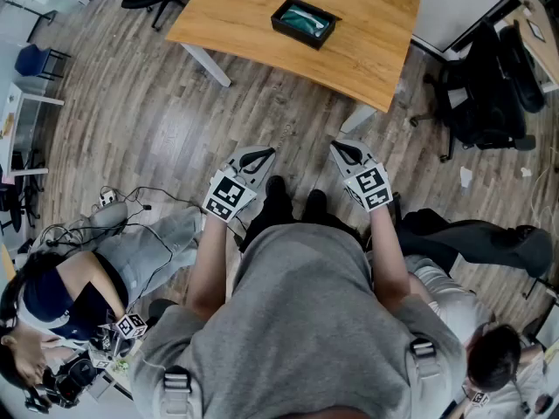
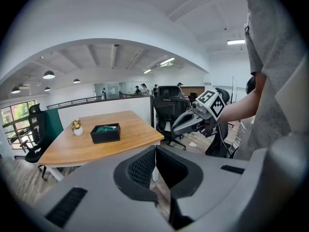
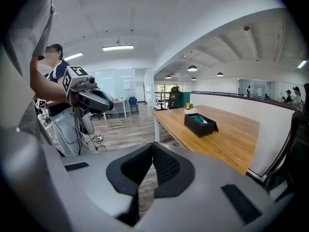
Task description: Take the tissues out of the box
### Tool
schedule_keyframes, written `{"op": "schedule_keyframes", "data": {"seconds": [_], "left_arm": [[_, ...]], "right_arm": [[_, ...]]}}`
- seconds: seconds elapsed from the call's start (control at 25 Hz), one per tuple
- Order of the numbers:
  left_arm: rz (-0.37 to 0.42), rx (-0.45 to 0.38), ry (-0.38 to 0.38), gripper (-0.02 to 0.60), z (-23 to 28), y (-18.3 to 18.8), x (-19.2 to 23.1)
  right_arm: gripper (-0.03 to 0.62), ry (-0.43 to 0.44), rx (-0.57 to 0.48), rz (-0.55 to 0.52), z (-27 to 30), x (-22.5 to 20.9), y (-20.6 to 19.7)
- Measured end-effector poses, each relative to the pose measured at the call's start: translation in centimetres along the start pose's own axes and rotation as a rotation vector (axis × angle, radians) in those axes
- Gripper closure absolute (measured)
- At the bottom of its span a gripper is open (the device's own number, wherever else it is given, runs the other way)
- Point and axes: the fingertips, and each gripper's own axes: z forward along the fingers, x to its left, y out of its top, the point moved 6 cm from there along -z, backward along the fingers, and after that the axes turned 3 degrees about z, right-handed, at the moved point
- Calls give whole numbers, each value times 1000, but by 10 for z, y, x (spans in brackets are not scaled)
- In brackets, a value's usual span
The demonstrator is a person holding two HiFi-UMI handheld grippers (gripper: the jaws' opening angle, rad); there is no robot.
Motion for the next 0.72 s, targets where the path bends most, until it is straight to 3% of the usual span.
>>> {"op": "schedule_keyframes", "data": {"seconds": [0.72], "left_arm": [[-5, -42, 36, 558, -8, 8, -20]], "right_arm": [[588, 42, -44, -30, -23, 8, 8]]}}
